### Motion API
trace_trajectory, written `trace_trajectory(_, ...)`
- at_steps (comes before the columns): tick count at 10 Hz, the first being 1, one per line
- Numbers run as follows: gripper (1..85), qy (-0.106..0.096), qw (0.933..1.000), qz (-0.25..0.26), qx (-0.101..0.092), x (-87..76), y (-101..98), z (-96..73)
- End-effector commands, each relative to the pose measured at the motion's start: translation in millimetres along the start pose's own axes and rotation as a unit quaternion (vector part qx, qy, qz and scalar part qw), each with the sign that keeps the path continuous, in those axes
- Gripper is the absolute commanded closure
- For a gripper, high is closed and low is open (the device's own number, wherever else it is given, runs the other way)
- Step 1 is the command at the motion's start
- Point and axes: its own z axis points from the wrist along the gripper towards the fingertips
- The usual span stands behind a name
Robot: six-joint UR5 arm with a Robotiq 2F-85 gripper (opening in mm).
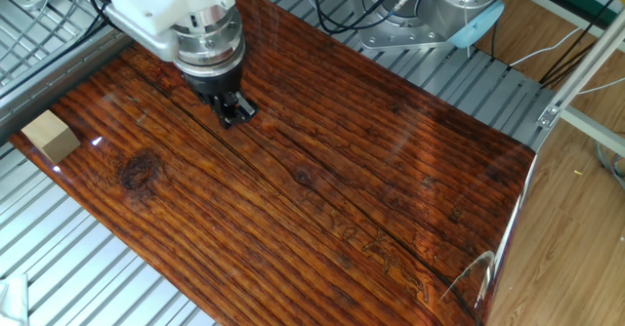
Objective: Use the gripper to push the small block from left to right
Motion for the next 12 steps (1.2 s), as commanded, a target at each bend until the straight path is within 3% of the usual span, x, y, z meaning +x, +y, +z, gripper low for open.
trace_trajectory(1,84.7,-0.003,0.9998,-0.007,-0.021,-1.4,10.4,-1.0)
trace_trajectory(2,84.7,-0.025,0.9982,0.005,-0.055,-12.9,28.3,-2.7)
trace_trajectory(3,84.7,-0.062,0.9963,-0.01,-0.058,-31.9,30.1,-4.5)
trace_trajectory(4,84.7,-0.092,0.9944,-0.024,-0.047,-46.8,24.8,-6.3)
trace_trajectory(5,84.7,-0.105,0.9932,-0.028,-0.043,-53.5,23.5,-7.4)
trace_trajectory(7,84.7,-0.103,0.9937,-0.04,-0.016,-53.1,10.3,-6.5)
trace_trajectory(9,84.7,-0.106,0.9939,-0.031,-0.004,-54.7,3.2,-6.6)
trace_trajectory(11,84.7,-0.098,0.9946,-0.021,-0.027,-50.4,14.6,-6.1)
trace_trajectory(12,84.7,-0.096,0.9947,-0.021,-0.029,-55.0,8.3,-5.0)
